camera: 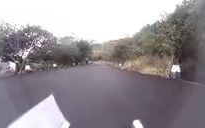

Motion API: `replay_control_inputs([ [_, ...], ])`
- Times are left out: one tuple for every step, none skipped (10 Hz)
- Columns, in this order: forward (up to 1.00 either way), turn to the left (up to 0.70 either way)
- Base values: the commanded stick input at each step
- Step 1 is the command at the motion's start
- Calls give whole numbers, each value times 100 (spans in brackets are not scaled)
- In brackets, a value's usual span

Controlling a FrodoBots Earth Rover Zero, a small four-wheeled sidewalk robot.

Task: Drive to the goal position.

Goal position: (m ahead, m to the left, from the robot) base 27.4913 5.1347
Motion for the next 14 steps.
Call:
replay_control_inputs([
  [100,0],
  [100,0],
  [100,0],
  [100,0],
  [100,0],
  [100,0],
  [100,0],
  [100,0],
  [100,0],
  [100,0],
  [100,0],
  [100,0],
  [100,0],
  [100,0],
])
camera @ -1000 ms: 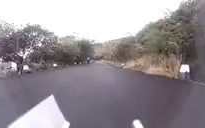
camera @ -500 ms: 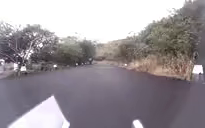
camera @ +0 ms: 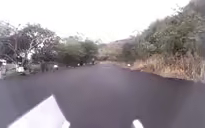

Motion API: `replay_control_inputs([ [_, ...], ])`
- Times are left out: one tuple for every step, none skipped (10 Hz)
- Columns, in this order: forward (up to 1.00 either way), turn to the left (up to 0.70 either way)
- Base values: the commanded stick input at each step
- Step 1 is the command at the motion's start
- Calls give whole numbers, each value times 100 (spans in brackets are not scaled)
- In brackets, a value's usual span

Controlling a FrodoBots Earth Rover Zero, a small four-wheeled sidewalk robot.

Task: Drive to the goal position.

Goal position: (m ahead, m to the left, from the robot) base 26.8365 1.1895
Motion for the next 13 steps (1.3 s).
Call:
replay_control_inputs([
  [100,0],
  [100,0],
  [100,0],
  [100,0],
  [100,0],
  [100,0],
  [100,0],
  [100,0],
  [100,0],
  [100,0],
  [100,0],
  [100,0],
  [100,0],
])
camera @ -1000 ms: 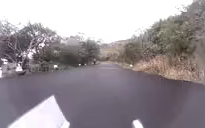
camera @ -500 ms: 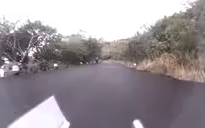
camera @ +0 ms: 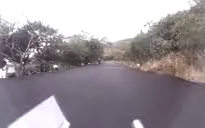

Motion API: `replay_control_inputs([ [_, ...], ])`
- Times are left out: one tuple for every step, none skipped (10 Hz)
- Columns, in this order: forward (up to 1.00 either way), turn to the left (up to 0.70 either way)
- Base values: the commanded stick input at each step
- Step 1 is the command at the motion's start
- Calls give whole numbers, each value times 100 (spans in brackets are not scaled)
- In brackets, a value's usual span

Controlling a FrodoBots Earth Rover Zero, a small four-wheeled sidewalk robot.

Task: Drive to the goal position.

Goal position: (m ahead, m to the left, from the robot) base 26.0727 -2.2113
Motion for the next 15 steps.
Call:
replay_control_inputs([
  [100,0],
  [100,0],
  [100,0],
  [100,0],
  [100,0],
  [100,0],
  [100,0],
  [100,0],
  [100,0],
  [100,0],
  [100,0],
  [100,0],
  [100,0],
  [100,0],
  [100,0],
])
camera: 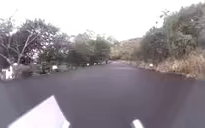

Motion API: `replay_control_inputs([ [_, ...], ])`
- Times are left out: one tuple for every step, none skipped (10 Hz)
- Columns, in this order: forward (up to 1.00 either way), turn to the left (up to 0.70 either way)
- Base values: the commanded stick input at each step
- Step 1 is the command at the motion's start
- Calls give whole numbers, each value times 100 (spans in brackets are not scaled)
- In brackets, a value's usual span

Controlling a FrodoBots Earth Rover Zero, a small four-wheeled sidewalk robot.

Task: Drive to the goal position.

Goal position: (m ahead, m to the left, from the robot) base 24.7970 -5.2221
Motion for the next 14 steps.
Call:
replay_control_inputs([
  [100,0],
  [100,0],
  [100,0],
  [100,0],
  [100,0],
  [100,0],
  [100,0],
  [100,0],
  [100,0],
  [100,0],
  [100,0],
  [100,0],
  [100,0],
  [100,0],
])
